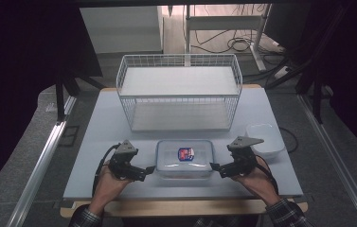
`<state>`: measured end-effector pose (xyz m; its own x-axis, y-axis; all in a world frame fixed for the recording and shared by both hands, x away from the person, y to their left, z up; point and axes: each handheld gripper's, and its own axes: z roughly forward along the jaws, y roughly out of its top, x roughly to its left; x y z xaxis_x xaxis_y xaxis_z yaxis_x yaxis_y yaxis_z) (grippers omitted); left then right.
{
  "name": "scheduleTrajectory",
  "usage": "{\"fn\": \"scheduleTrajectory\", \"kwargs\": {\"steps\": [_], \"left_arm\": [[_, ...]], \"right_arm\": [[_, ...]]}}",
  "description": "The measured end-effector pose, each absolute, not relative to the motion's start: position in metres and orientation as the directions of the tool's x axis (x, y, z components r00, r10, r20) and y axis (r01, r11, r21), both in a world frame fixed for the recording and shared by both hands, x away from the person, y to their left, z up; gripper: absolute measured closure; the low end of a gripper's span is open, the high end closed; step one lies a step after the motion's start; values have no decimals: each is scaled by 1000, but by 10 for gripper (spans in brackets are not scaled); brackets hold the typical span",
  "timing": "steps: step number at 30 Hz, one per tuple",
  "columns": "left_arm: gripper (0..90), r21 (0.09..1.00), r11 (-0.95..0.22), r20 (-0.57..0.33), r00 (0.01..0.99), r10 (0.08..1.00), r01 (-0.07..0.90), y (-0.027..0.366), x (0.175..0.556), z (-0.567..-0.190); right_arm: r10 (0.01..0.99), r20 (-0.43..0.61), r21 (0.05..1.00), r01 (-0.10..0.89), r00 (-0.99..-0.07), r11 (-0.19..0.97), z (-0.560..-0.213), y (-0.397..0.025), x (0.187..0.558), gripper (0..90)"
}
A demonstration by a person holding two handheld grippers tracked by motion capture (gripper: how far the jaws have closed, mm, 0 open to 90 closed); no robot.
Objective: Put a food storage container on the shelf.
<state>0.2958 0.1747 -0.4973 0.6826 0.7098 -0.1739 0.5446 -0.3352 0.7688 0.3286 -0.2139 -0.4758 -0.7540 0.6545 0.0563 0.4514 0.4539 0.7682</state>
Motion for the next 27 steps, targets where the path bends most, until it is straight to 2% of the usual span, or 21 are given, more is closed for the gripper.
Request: {"fn": "scheduleTrajectory", "kwargs": {"steps": [1,2,6,16,20,23,24,27], "left_arm": [[35,769,-329,-189,687,702,548,173,298,-496],[58,770,-327,-193,688,699,548,171,300,-495],[92,763,-345,-187,699,691,546,165,309,-495],[82,732,-341,-283,718,636,590,147,338,-500],[59,715,-317,-355,714,603,623,145,341,-506],[71,701,-298,-397,701,592,648,147,342,-509],[84,669,-292,-458,688,563,684,149,343,-512],[92,651,-298,-477,681,555,699,149,341,-513]], "right_arm": [[654,54,765,452,-755,459,-475,-213,329,37],[657,60,759,462,-751,459,-474,-212,330,90],[652,79,757,471,-754,453,-472,-208,335,158],[635,174,715,540,-753,444,-479,-200,354,126],[588,303,679,603,-750,420,-486,-197,361,109],[594,293,673,603,-749,428,-485,-194,359,113],[596,318,660,624,-737,419,-485,-196,360,136],[587,401,626,678,-704,386,-489,-199,364,158]]}}
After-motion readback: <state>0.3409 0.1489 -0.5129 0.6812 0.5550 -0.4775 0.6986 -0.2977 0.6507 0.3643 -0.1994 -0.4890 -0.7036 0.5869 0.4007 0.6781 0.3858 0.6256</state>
